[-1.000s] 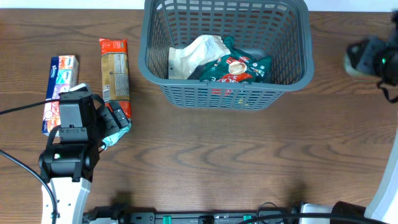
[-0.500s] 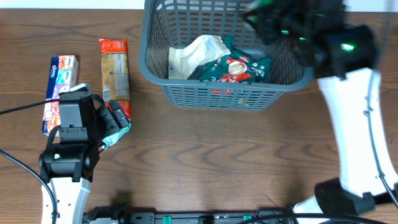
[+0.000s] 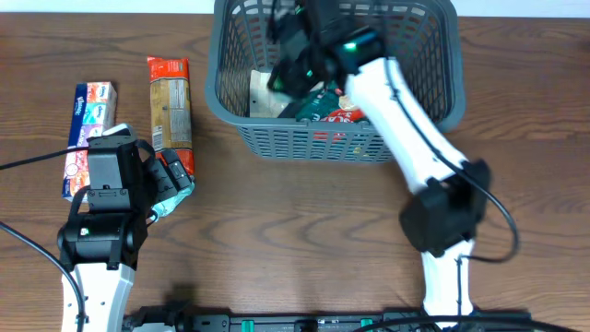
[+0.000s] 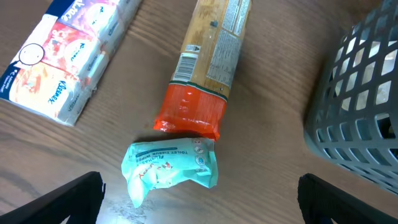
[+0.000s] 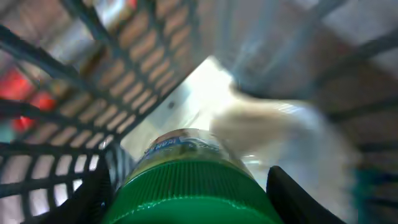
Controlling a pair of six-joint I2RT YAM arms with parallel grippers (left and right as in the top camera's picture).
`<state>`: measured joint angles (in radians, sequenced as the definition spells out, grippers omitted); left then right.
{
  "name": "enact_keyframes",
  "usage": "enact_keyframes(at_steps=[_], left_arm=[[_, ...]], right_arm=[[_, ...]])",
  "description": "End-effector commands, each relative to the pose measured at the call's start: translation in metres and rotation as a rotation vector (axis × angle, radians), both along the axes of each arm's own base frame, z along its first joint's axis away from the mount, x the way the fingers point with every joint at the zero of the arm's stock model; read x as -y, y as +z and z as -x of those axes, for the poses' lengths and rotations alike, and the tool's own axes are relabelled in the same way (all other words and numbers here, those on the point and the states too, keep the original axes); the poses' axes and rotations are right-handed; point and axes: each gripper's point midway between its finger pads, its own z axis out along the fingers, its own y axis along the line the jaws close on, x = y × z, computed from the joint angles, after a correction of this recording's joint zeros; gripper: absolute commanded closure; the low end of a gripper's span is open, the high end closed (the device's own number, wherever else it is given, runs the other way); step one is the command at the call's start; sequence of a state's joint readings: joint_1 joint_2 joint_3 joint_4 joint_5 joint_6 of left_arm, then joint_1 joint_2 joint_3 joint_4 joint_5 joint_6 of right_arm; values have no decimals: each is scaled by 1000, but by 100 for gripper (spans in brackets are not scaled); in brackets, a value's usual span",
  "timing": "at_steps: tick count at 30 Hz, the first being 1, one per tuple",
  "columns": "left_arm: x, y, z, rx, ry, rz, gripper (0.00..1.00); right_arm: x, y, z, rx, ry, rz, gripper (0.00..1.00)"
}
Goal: Pack container
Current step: 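Lift the bottle into the basket, release, and withdraw right arm, then move the left gripper over the biscuit package and grasp it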
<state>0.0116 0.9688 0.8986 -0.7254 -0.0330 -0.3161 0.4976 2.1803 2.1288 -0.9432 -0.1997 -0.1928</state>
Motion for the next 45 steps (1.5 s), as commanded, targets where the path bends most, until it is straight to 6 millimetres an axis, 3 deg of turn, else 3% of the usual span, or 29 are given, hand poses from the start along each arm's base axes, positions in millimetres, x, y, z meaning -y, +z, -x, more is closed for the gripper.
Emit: enact_keyframes(at_steps=[1,5,6,8,9,11,14,17,19,22,24,26,28,31,35,40,45], left_arm=[[-2,8,-3,17,0,-9,1],[-2,8,-3,18,1,-9,2],[-2,8,-3,17,1,-9,2],[-2,8,-3,17,1,-9,2],[-2,8,-3,17,1,-9,2],[-2,8,-3,17,1,-9,2],[-2,8,-3,17,1,-9,1],[-2,9,-3,14,-30,-35,1],[-2,13,-1,5,-42,-45,2],[-5,33,3,-7,-34,-56,1],[-9,55,3,-19,-19,-78,1],[-10,79,-1,-38,-19,-85,2],[-12,99,-7,-72,-12,-80,2],[-15,116,-22,-155,-9,-48,2],[-19,117,-57,-248,-9,21,1],[-26,90,-116,-271,-65,-13,1],[-19,45,-150,-346,-209,-78,1]], right_arm=[[-14,-18,6,-48,50,-8,99],[-13,-31,8,-78,49,10,99],[-12,-32,8,-80,48,10,82],[-10,-32,10,-90,46,15,16],[-9,-31,12,-99,46,17,1],[-5,-26,17,-110,45,23,1],[2,1,23,-93,61,16,1],[19,53,18,-7,46,-7,1],[43,104,8,86,-31,-43,1],[95,186,-1,232,-190,-142,1],[142,236,-1,318,-323,-214,1],[190,269,5,367,-464,-271,1],[244,284,16,374,-623,-306,1],[312,276,37,312,-823,-294,1],[371,243,64,175,-992,-235,1],[405,217,77,81,-1085,-201,1],[418,199,79,27,-1117,-186,1]])
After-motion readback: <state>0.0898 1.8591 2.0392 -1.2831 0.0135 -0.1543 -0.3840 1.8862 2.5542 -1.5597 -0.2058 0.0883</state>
